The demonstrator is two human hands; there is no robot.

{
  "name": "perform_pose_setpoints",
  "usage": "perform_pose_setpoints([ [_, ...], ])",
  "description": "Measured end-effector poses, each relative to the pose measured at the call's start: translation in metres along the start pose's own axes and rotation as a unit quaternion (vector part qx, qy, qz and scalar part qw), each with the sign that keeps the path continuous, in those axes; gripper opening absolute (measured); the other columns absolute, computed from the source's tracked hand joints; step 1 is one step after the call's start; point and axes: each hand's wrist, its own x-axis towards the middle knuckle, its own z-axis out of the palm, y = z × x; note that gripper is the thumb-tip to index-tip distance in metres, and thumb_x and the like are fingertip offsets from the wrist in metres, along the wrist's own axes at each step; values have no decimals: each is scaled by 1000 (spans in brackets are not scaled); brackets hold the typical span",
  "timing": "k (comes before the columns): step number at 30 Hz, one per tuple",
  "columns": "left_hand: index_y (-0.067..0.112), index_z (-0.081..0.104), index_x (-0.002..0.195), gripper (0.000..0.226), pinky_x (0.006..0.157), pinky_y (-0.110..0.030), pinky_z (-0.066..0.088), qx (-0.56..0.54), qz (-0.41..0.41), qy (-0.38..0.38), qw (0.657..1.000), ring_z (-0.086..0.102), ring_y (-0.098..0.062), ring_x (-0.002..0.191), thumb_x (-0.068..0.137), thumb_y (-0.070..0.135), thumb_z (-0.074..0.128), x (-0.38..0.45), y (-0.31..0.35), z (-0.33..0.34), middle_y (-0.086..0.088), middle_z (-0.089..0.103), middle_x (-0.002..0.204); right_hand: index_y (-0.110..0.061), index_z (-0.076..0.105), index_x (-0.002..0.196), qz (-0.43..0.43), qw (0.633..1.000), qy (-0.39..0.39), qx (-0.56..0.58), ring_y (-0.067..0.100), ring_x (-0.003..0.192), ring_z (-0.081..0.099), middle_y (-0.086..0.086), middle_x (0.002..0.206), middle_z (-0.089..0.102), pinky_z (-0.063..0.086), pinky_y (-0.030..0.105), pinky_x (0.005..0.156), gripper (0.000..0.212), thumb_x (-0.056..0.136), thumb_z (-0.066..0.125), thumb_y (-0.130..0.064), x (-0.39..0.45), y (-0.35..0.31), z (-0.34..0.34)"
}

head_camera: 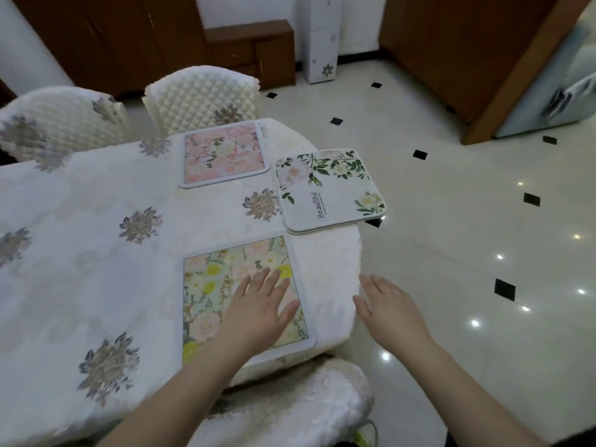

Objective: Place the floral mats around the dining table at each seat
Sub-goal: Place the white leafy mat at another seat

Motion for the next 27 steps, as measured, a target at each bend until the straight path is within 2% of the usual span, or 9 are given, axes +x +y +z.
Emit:
perform_pose_setpoints([
  [2,30,7,158,109,123,-41,-6,4,5,5,1000,-9,-12,152,66,72,-33,12,27,-7,7,-2,166,-21,27,152,9,1000,15,1,19,142,31,3,157,32,23,31,113,54,103,29,-44,0,23,-8],
  [5,30,8,158,100,123,-41,-4,6,9,18,1000,-8,-13,152,71,70,-25,31,64,-18,7,-1,166,-22,23,153,27,999,20,13,17,146,24,2,160,25,19,30,115,54,104,27,-44,0,54,-16],
  [9,33,8,158,113,123,-41,-4,33,36,24,999,-8,-13,152,63,71,-40,47,104,-23,7,-1,166,-22,17,155,46,999,11,24,17,148,19,2,162,20,16,32,117,57,103,26,-44,-5,92,-16],
  [11,33,7,158,112,122,-40,-5,37,42,26,998,-8,-13,152,63,71,-40,52,122,-24,7,-1,166,-22,16,155,58,998,9,34,18,148,17,2,162,19,15,34,118,58,103,26,-44,-9,111,-14],
  [16,30,6,158,109,122,-41,-4,61,55,20,996,-9,-14,152,67,71,-36,68,169,-26,6,-2,166,-18,15,155,82,996,17,45,19,149,15,4,163,17,13,35,118,60,103,24,-47,-15,155,-17],
  [21,29,6,158,95,121,-35,5,45,73,25,996,-8,-14,152,74,67,-17,87,203,-28,5,-6,166,-19,14,156,73,996,34,48,18,150,10,1,163,13,8,36,119,59,103,21,-46,-14,184,-29],
  [23,28,5,158,94,120,-34,10,38,77,34,996,-9,-14,152,74,67,-16,96,212,-34,5,-9,166,-19,14,156,68,996,47,42,18,150,7,0,164,12,5,36,120,63,101,12,-50,-11,194,-36],
  [25,28,5,158,93,120,-35,10,37,83,46,995,-8,-14,152,75,66,-16,108,221,-38,6,-8,166,-21,14,155,71,995,62,36,18,150,5,-2,164,10,2,36,120,78,88,-6,-55,-5,203,-42],
  [27,28,6,158,93,122,-36,8,44,88,50,994,-8,-14,152,76,65,-16,121,228,-39,6,-7,166,-22,13,156,76,994,70,34,18,151,4,-2,164,8,1,36,120,87,80,-13,-55,2,211,-45],
])
